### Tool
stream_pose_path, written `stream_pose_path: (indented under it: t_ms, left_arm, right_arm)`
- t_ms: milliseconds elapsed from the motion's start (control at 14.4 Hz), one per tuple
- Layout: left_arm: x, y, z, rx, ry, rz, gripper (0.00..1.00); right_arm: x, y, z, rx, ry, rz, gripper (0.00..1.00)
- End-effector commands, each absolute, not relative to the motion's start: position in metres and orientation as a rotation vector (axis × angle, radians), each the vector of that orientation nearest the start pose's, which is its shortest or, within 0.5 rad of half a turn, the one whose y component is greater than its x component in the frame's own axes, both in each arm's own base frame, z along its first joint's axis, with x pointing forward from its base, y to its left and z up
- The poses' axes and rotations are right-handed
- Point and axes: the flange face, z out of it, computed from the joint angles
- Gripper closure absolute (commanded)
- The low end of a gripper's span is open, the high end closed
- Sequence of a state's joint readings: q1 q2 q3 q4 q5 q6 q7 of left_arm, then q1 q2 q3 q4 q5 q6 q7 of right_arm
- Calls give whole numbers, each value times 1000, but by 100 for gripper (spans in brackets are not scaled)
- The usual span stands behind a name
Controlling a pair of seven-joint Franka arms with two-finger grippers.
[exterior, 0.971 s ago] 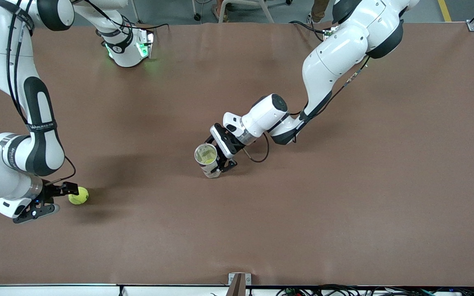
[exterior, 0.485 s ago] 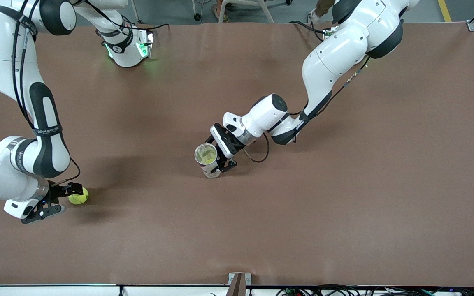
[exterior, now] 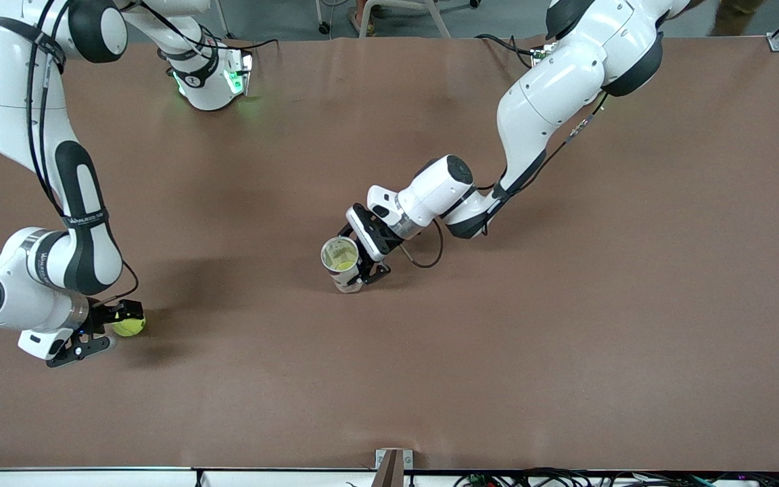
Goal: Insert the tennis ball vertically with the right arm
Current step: 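Move the right gripper to the second yellow ball and grasp it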
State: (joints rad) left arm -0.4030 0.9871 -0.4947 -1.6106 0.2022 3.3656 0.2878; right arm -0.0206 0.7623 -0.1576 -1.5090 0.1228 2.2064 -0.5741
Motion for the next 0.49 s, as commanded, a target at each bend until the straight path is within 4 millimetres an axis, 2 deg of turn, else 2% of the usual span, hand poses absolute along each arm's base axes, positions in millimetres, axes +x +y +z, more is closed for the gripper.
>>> stream_pose_path:
  t_ms: [0,139,208,347,416]
  left_arm:
    - [502,-514,171,-2922,1673,-1261,25]
    - [500,-510,166,-2921,1680,-1243,25]
    - [500,-508,165,-2921,1680,-1239,25]
    - [497,-506,164,-2923,1683,-1226,25]
    - [496,-504,161,-2923,1686,-1217,25]
  right_arm:
    - [700,-108,205,-3074,-584,96,2]
    - [700,-106,204,-3072,-588,101,5]
    - [700,-104,205,-3072,-593,99,11]
    - [701,-103,205,-3072,-596,96,31]
    - [701,-103,205,-3073,-591,96,36]
